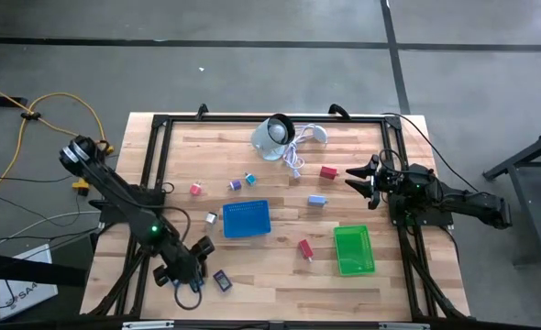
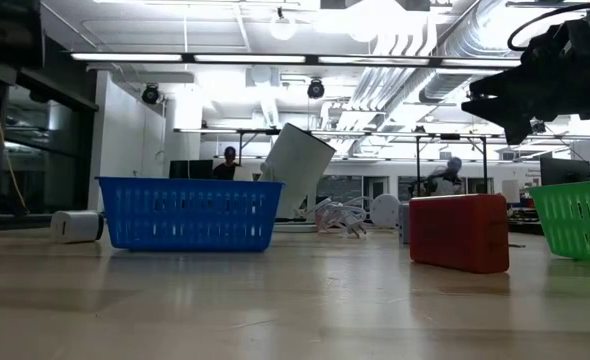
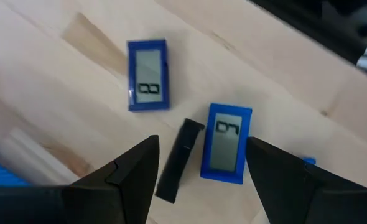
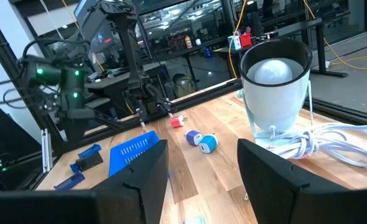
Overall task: Pick & Place Office items
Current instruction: Put the black digital clock into the blue bin
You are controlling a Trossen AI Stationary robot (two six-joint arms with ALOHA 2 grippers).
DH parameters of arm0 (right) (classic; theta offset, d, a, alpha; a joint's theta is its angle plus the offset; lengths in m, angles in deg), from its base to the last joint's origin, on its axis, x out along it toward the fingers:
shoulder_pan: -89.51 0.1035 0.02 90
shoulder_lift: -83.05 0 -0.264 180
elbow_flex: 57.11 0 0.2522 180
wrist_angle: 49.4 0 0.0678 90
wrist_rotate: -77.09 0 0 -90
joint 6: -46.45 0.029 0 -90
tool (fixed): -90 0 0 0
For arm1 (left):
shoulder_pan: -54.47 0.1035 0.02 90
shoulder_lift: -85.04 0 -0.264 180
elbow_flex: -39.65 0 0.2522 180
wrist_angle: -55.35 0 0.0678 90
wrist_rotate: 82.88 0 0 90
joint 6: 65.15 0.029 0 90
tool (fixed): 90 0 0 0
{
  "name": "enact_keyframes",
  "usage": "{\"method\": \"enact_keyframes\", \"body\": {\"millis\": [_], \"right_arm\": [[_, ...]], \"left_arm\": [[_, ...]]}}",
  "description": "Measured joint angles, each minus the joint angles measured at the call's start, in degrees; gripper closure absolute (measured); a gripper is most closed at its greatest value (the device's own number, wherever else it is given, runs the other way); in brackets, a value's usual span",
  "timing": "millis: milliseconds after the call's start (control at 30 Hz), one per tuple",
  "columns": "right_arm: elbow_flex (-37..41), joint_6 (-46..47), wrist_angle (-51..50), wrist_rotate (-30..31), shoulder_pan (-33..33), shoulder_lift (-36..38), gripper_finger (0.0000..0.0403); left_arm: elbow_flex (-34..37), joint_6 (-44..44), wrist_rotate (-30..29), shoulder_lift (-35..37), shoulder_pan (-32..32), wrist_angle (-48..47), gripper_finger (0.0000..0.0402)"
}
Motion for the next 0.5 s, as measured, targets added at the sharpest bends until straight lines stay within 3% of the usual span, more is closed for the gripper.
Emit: {"method": "enact_keyframes", "body": {"millis": [500], "right_arm": [[0.0,0.0,0.0,0.0,0.0,0.0,0.0224]], "left_arm": [[0.0,7.8,0.5,-4.9,4.8,-2.1,0.0169]]}}
